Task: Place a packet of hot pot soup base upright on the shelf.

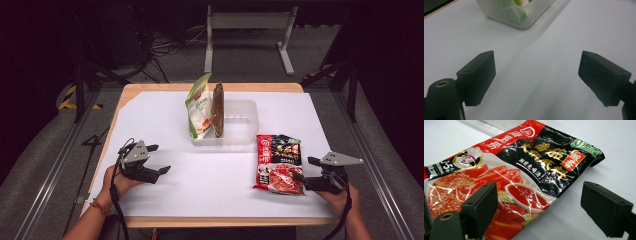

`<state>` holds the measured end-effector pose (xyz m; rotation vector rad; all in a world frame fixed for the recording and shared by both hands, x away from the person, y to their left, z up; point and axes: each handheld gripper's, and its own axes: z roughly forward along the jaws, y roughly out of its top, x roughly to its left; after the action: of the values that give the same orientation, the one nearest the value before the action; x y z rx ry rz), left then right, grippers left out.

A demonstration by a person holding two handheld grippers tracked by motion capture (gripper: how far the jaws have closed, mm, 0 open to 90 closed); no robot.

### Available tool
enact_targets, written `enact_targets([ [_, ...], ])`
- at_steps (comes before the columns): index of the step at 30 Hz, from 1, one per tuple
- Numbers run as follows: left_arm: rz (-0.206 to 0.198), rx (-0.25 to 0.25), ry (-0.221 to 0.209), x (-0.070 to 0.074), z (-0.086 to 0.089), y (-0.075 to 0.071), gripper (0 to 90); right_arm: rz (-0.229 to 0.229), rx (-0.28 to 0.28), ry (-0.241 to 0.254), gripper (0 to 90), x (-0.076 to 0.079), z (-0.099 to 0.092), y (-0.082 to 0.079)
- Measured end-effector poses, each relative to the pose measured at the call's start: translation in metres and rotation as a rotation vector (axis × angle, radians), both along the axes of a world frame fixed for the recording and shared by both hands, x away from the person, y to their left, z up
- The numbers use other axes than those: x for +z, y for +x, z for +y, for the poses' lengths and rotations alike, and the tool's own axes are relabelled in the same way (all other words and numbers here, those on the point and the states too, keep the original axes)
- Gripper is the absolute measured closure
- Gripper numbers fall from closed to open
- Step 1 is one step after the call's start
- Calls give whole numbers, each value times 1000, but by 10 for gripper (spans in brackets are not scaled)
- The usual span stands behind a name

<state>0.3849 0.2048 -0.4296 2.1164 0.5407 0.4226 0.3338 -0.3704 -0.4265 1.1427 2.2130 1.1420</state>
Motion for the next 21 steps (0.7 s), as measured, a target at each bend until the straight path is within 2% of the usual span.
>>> enact_targets([
  [3,2,2,-2,-1,0,0,153,0,2,8,144,0,-1,1],
  [10,19,-3,-10,-3,1,3,156,-18,-14,-10,154,2,-1,6],
  [12,25,-5,-19,-4,2,3,161,-21,-12,-16,162,3,0,7],
  [14,33,-3,-11,-4,2,4,166,-32,1,-15,210,5,1,8],
  [18,32,5,-15,-4,3,4,162,-53,13,-12,212,10,4,10],
  [21,37,4,-14,-5,2,4,161,-47,10,-26,221,12,7,14],
])
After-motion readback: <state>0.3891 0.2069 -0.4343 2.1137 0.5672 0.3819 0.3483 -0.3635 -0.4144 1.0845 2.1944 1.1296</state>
